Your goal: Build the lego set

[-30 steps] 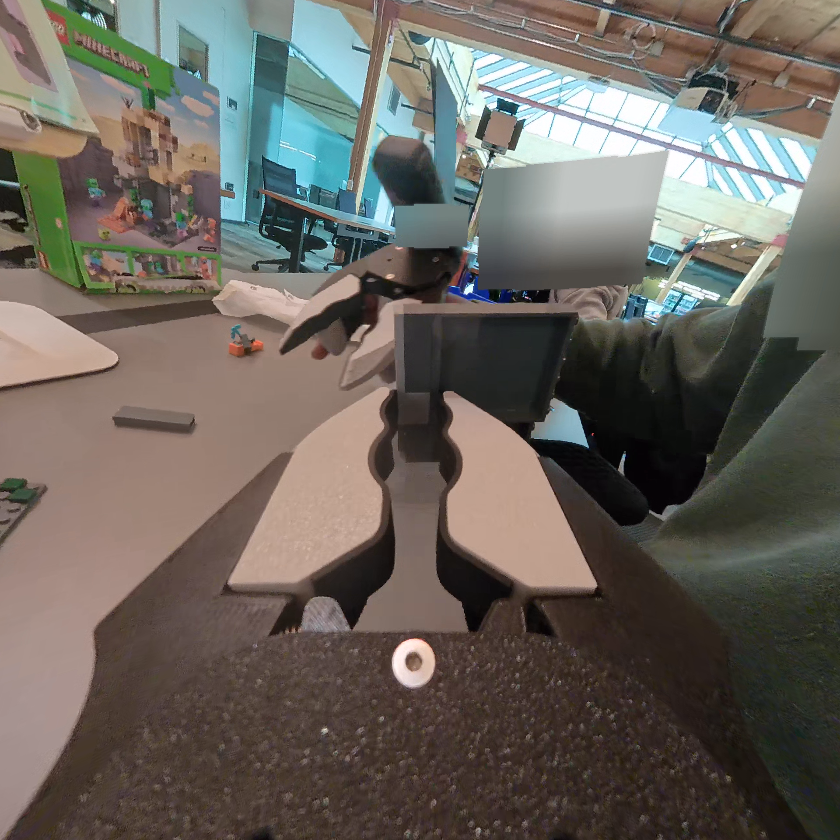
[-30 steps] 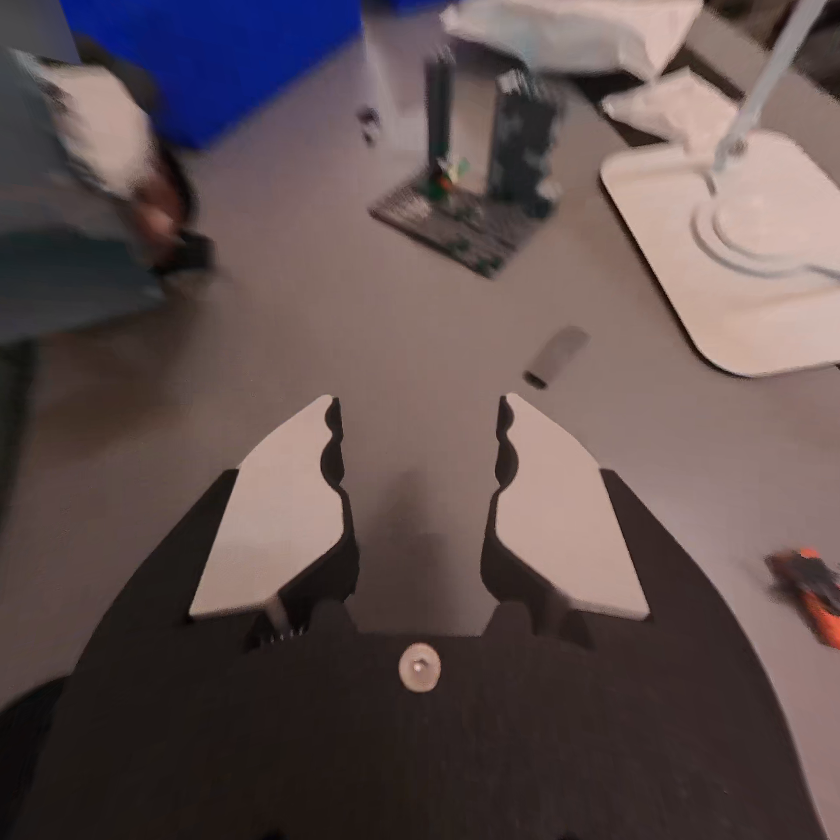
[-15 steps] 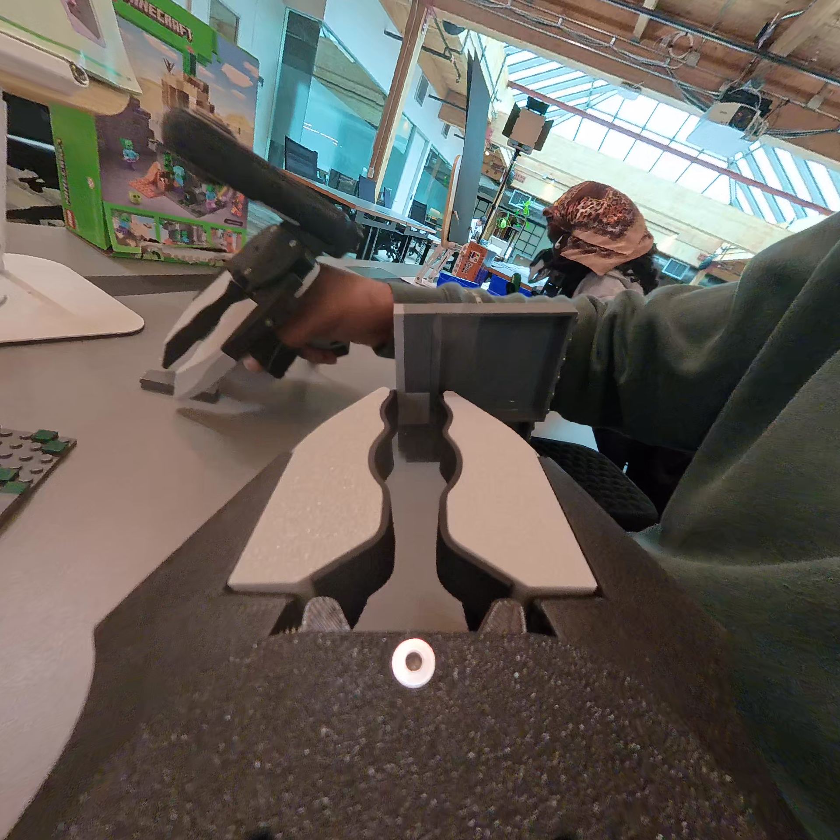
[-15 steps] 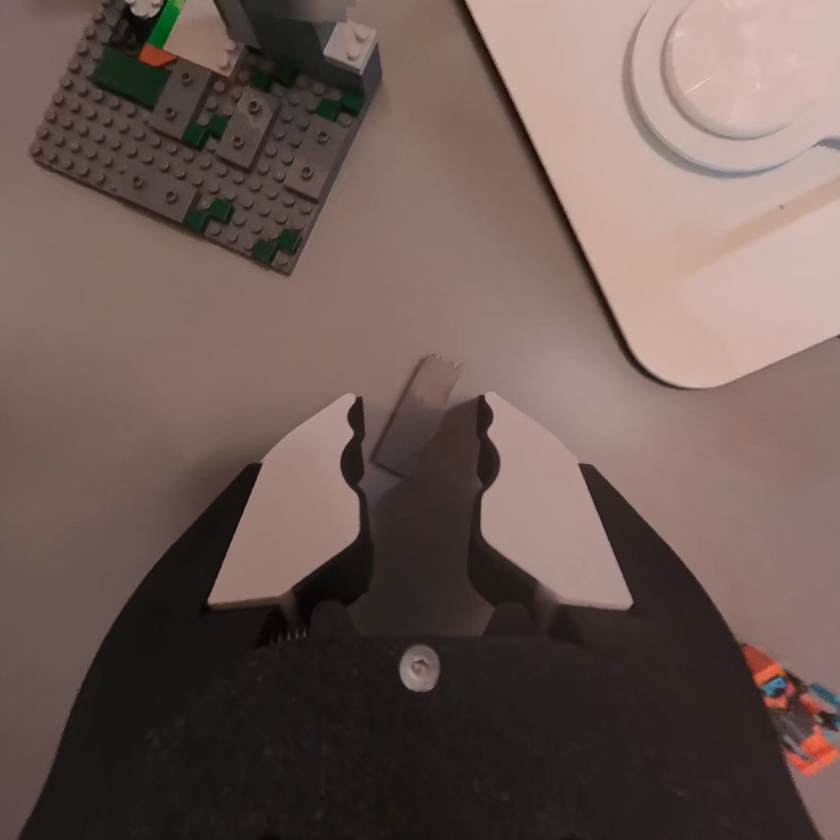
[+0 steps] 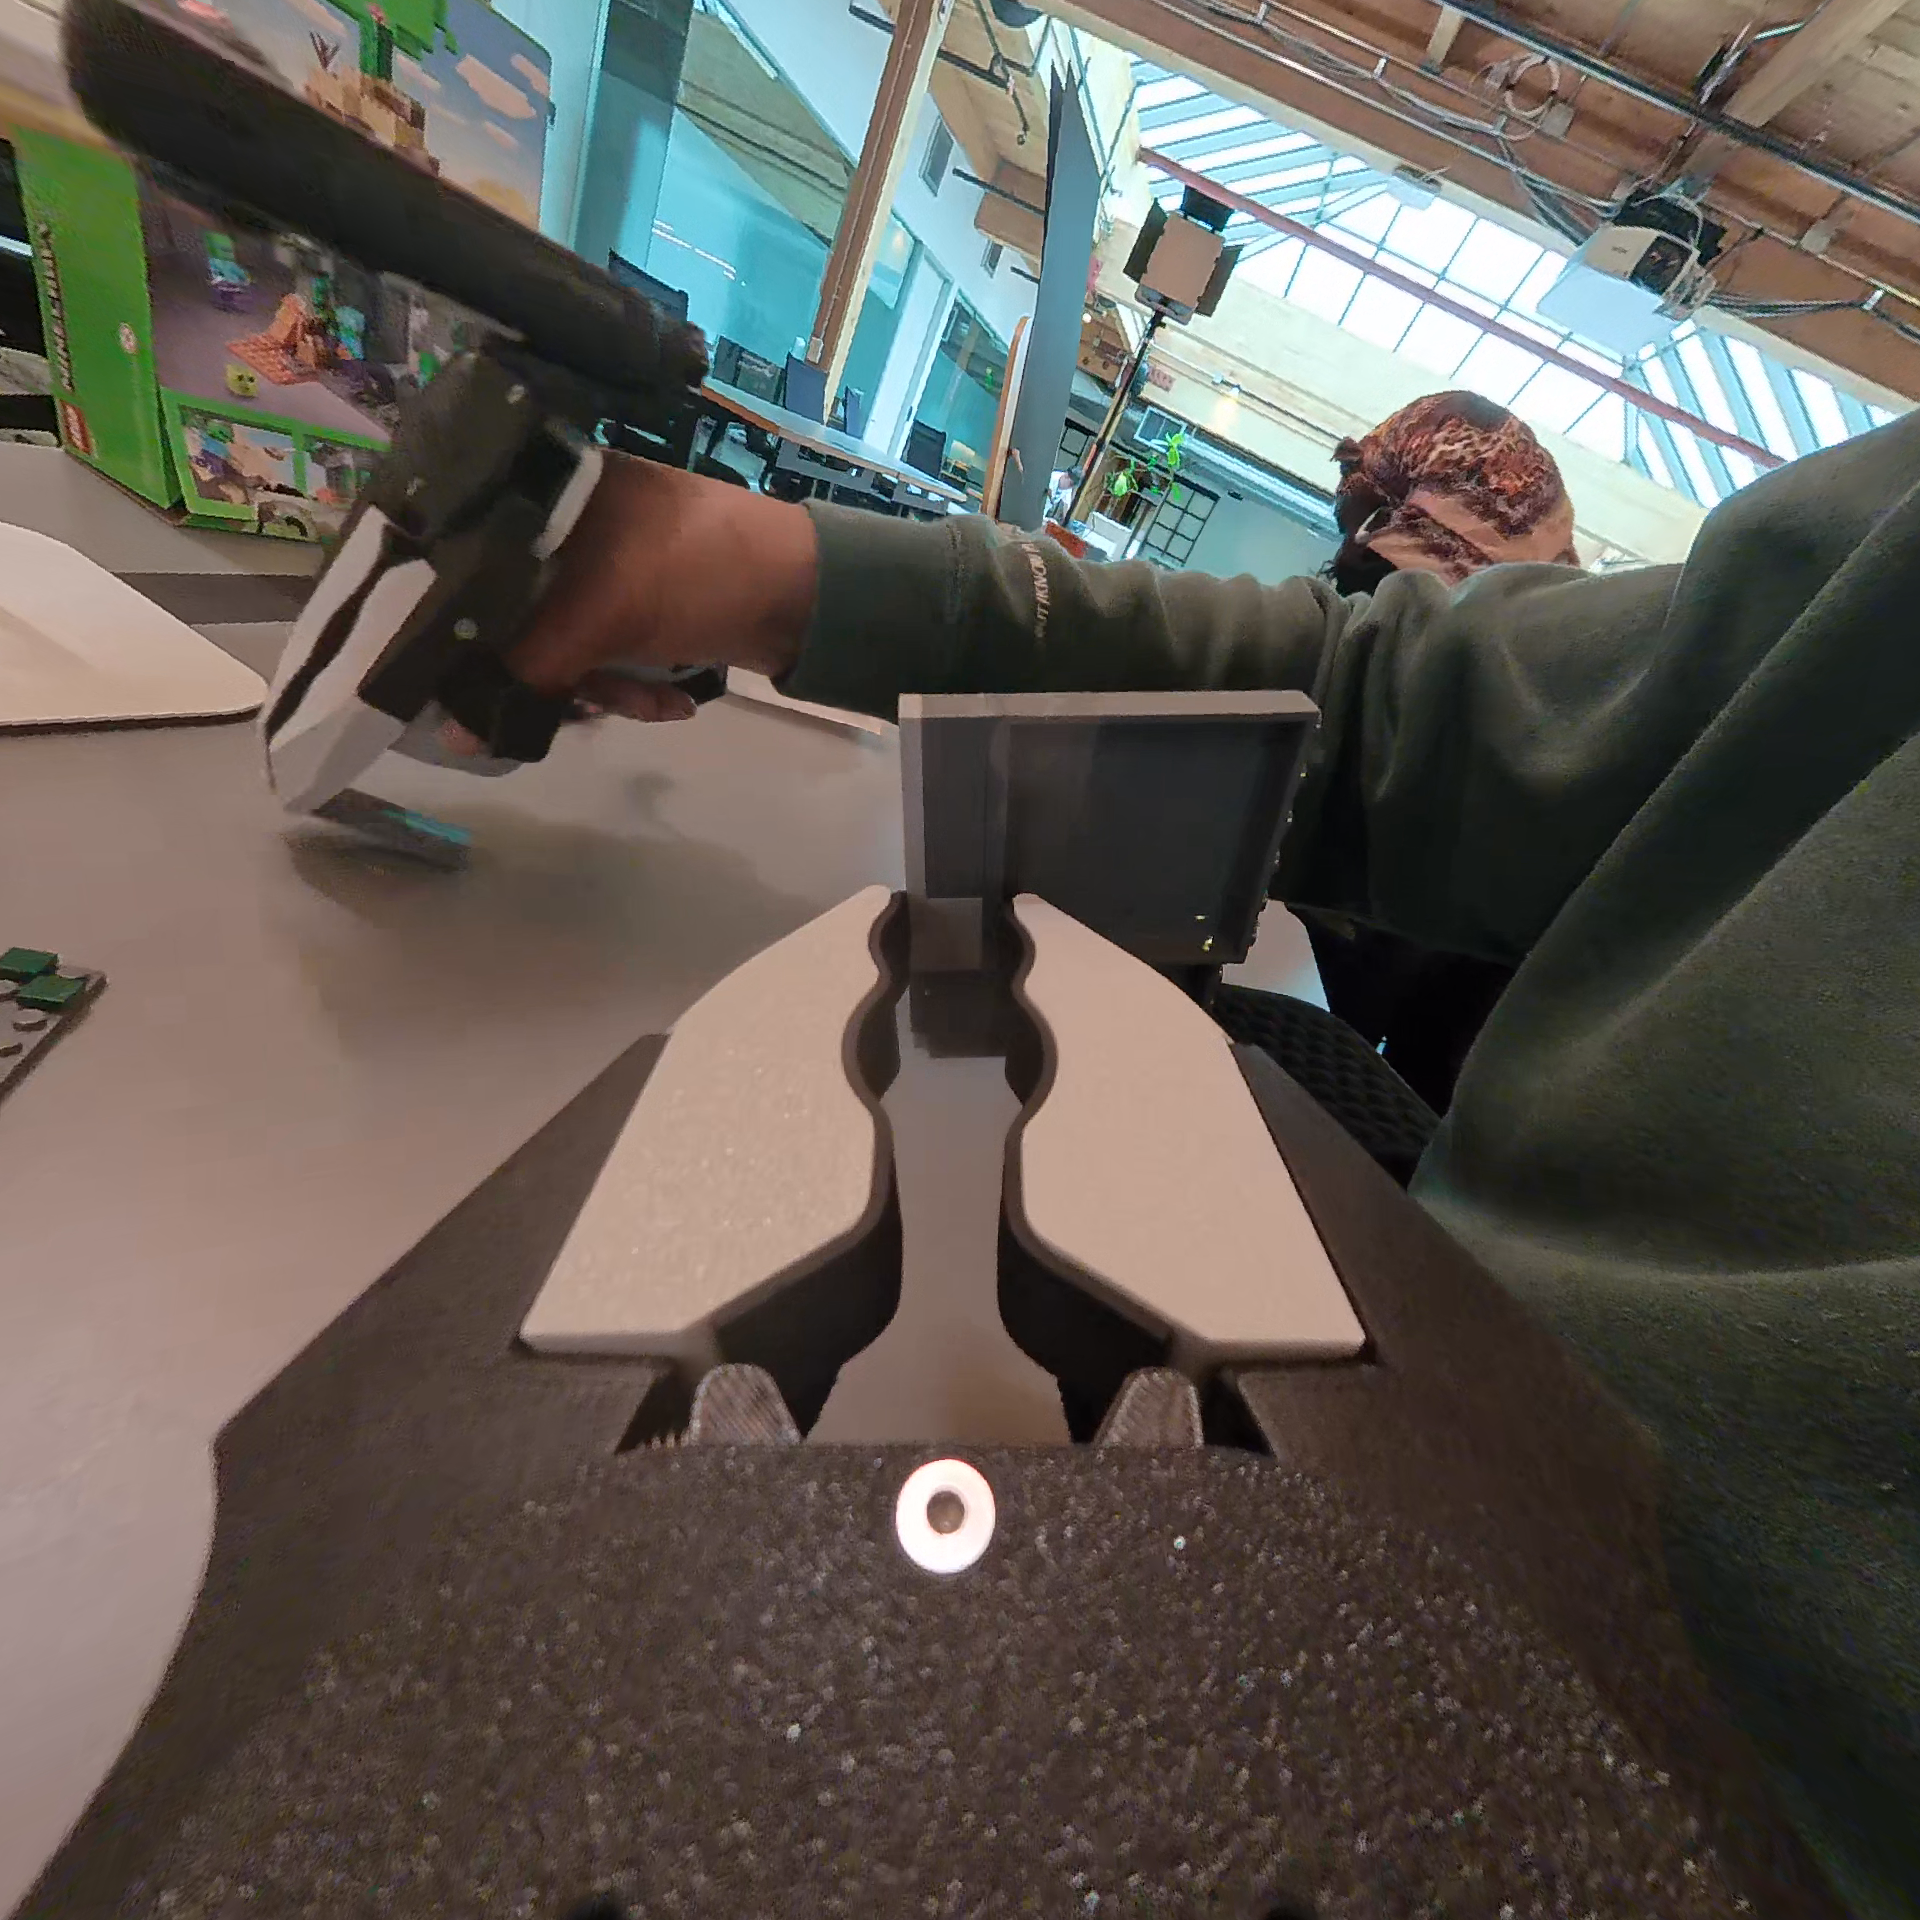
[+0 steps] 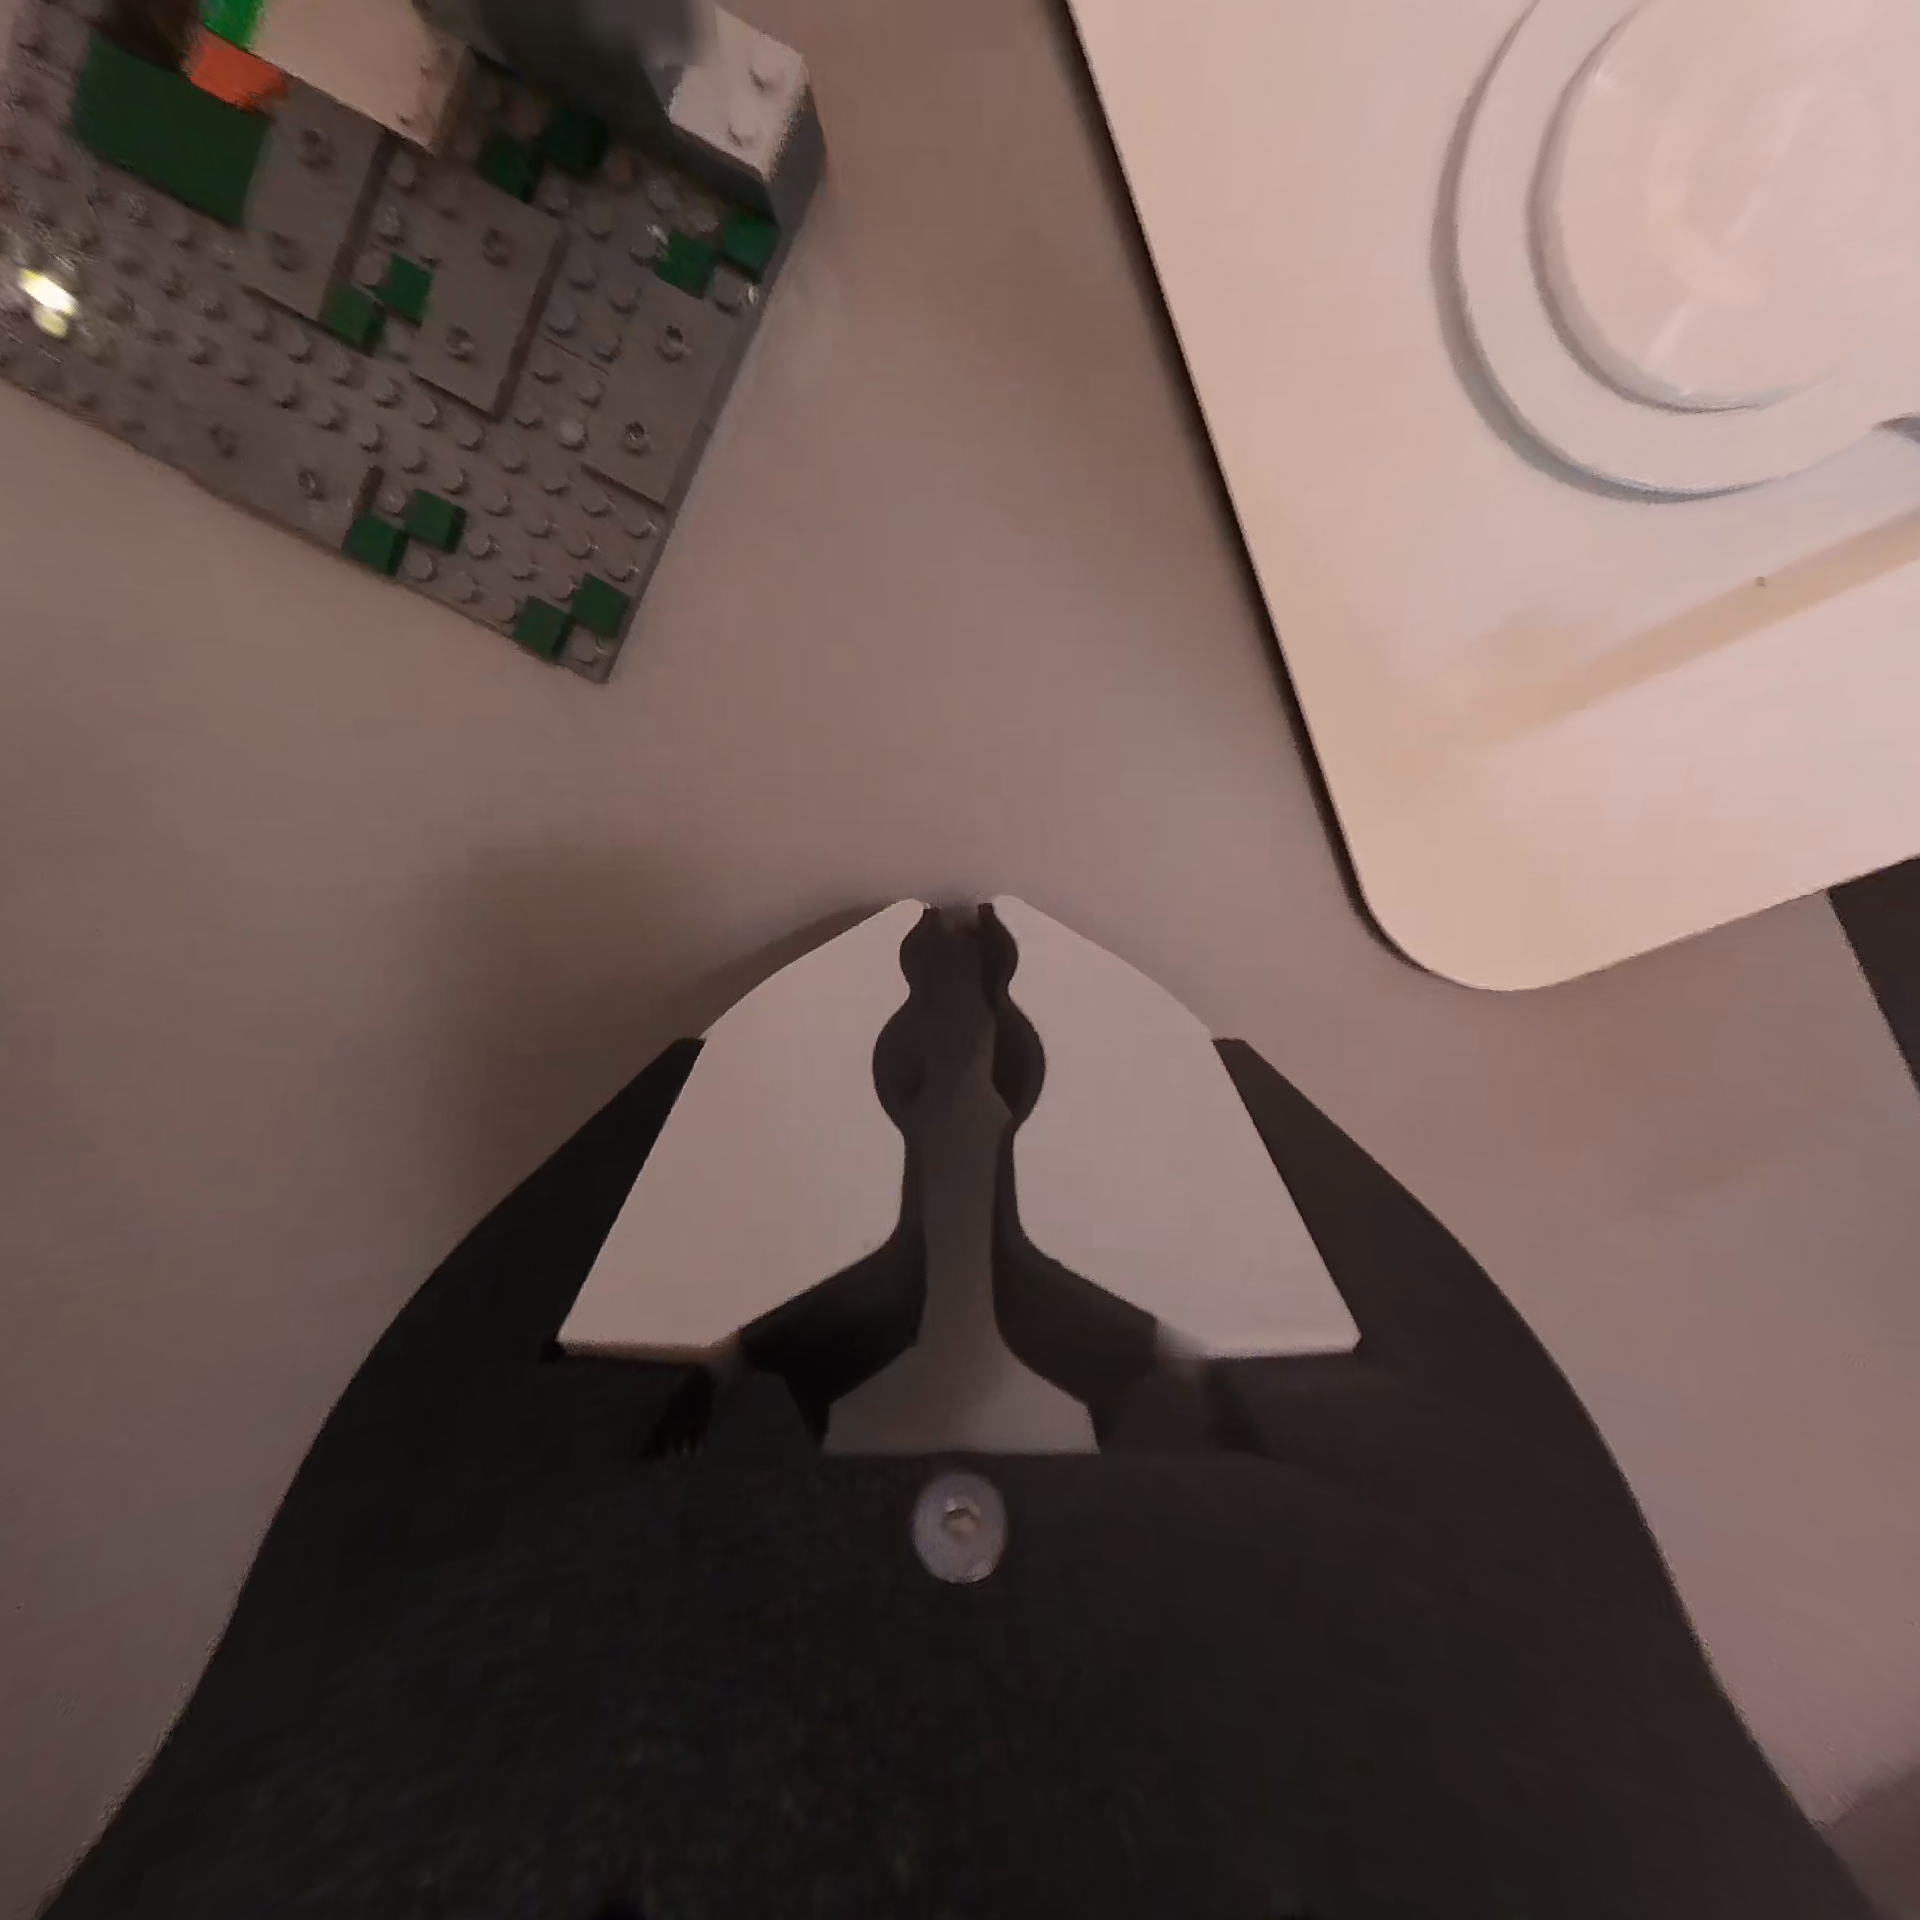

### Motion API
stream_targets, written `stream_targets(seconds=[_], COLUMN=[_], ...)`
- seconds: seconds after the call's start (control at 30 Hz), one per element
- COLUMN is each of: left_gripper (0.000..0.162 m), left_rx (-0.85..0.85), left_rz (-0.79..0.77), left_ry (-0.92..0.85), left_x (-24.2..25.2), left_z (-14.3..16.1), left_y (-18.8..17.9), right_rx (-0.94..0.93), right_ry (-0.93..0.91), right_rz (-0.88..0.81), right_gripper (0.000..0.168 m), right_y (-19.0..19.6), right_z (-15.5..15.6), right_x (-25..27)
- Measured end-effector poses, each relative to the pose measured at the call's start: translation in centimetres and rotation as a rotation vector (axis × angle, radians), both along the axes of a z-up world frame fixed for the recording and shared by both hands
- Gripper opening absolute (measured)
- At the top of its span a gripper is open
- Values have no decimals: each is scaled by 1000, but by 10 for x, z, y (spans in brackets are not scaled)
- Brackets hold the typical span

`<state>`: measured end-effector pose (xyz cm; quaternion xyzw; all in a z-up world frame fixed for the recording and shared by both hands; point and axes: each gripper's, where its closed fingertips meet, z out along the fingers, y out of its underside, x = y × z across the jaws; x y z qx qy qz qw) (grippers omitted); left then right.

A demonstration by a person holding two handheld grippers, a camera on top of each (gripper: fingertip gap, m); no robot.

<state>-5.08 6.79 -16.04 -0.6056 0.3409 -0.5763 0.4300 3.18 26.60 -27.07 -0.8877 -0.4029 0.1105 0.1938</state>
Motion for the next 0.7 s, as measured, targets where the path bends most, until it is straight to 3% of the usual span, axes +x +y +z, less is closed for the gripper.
stream_targets(seconds=[0.23, 0.37, 0.7], left_gripper=[15, 16, 16], left_rx=[17, 30, 51], left_rz=[-16, -18, -18], left_ry=[4, 16, 36], left_x=[2, 4, 8], left_z=[2, 1, -2], left_y=[-6, -8, -11], right_rx=[292, 412, 653], right_ry=[332, 453, 356], right_rz=[46, 28, 20], right_gripper=[6, 6, 7], right_y=[-33, -70, -139], right_z=[52, 58, 43], right_x=[13, 38, 91])
